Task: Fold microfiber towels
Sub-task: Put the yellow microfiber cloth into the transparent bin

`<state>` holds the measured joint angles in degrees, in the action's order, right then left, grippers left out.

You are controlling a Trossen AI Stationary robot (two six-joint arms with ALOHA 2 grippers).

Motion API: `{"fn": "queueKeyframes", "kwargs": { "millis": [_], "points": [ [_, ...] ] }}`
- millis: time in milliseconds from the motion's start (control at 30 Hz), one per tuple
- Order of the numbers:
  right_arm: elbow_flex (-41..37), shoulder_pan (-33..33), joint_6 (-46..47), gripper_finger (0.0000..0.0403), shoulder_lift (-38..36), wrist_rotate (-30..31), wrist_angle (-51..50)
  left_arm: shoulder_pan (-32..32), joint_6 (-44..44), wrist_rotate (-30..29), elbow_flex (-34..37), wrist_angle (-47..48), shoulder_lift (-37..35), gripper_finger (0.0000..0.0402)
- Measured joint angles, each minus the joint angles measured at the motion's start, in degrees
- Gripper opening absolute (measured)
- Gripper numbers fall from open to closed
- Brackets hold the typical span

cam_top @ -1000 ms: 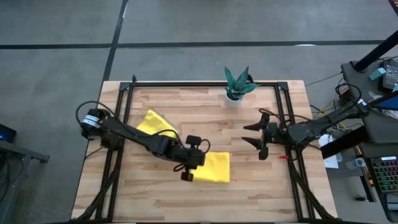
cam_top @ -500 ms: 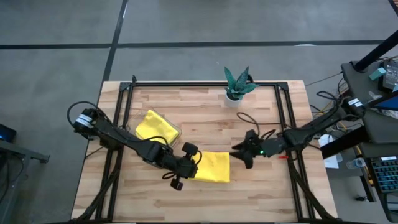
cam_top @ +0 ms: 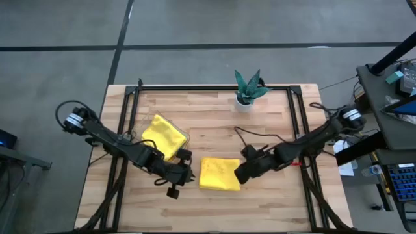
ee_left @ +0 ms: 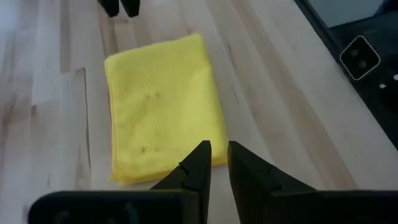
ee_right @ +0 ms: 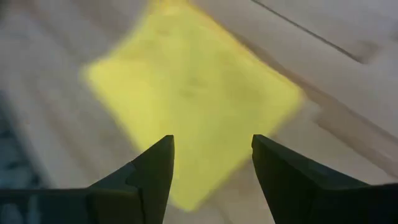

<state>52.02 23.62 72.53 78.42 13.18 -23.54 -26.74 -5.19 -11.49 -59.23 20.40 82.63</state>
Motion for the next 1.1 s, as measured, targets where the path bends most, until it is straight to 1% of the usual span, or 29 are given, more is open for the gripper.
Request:
{"fn": "queueKeyframes", "kwargs": {
  "millis": [100, 167, 300, 467, 600, 767, 867, 933, 1000, 1100],
  "points": [
    [3.84, 0.00, 4.57, 0.0205, 4.56, 0.01, -8.86, -0.45, -1.29, -0.26, 1.72, -0.48, -1.17, 0.0040],
    [5.62, 0.00, 6.21, 0.0206, 7.38, -0.59, -11.28, -0.85, -1.90, -0.58, 2.32, -0.51, -1.24, 0.0040],
    [8.26, 0.00, 6.44, 0.0219, 11.68, -2.51, -10.47, -1.65, -1.92, -1.18, 3.30, -0.72, -1.26, 0.0040],
    [10.38, -0.02, 6.41, 0.0257, 15.59, -3.11, -10.39, -1.91, -2.03, -1.63, 4.92, -1.05, -1.24, 0.0040],
    [10.54, -0.02, 6.54, 0.0283, 17.80, -2.88, -8.97, -2.33, -2.04, -2.47, 5.40, -1.96, -1.24, 0.0040],
    [9.76, -0.28, 6.38, 0.0297, 20.26, -2.22, -3.86, -2.32, -1.99, -3.69, 5.40, -2.70, -1.24, 0.0040],
    [9.70, -0.39, 6.17, 0.0294, 21.53, 0.12, -1.72, -2.29, -1.99, -3.91, 5.41, -3.31, -1.24, 0.0040],
    [9.70, -0.43, 5.43, 0.0284, 22.01, 1.59, -0.74, -2.29, -1.97, -3.93, 5.42, -3.59, -1.24, 0.0040],
    [9.67, -0.57, 4.43, 0.0265, 22.50, 2.78, 0.18, -2.29, -1.97, -3.97, 5.42, -3.83, -1.24, 0.0040],
    [9.61, -0.76, 2.66, 0.0222, 22.64, 4.58, 0.64, -2.29, -1.97, -4.06, 5.46, -4.00, -1.24, 0.0040]
  ]
}}
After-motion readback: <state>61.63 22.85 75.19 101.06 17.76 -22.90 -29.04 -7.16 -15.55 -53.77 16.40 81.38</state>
